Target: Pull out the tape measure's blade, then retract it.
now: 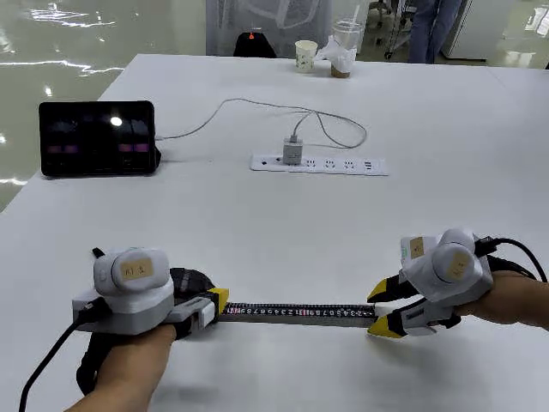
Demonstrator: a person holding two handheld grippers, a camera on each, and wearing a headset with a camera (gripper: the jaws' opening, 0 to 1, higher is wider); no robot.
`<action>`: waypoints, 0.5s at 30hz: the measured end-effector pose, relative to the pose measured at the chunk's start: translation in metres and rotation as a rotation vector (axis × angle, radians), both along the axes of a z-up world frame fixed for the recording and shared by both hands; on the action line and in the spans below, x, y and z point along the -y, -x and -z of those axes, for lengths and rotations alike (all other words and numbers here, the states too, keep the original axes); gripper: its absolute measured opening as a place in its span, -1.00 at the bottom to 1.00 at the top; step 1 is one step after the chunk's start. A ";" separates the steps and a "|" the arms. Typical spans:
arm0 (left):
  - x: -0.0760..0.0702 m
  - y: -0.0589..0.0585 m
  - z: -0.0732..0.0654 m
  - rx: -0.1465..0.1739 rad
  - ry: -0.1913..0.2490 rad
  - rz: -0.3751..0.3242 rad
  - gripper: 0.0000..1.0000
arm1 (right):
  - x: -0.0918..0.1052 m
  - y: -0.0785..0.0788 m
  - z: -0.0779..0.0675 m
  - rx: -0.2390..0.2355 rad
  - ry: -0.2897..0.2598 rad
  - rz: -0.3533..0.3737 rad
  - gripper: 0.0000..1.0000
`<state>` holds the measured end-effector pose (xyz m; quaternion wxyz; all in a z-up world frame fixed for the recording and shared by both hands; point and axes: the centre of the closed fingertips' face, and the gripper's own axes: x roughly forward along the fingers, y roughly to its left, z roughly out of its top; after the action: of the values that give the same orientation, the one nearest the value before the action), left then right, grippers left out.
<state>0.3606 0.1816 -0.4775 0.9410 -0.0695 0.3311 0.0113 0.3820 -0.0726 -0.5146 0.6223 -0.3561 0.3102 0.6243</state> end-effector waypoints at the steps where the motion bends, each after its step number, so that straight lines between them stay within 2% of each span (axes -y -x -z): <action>1: 0.000 0.000 0.000 -0.001 -0.001 -0.001 0.28 | 0.000 0.000 0.000 -0.001 0.002 -0.003 -0.58; 15: -0.003 -0.001 0.003 -0.011 -0.006 -0.010 0.22 | 0.001 -0.002 0.004 -0.002 -0.002 -0.011 -0.74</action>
<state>0.3617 0.1848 -0.4808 0.9393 -0.0683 0.3358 0.0175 0.3845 -0.0735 -0.5191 0.6190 -0.3564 0.3082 0.6284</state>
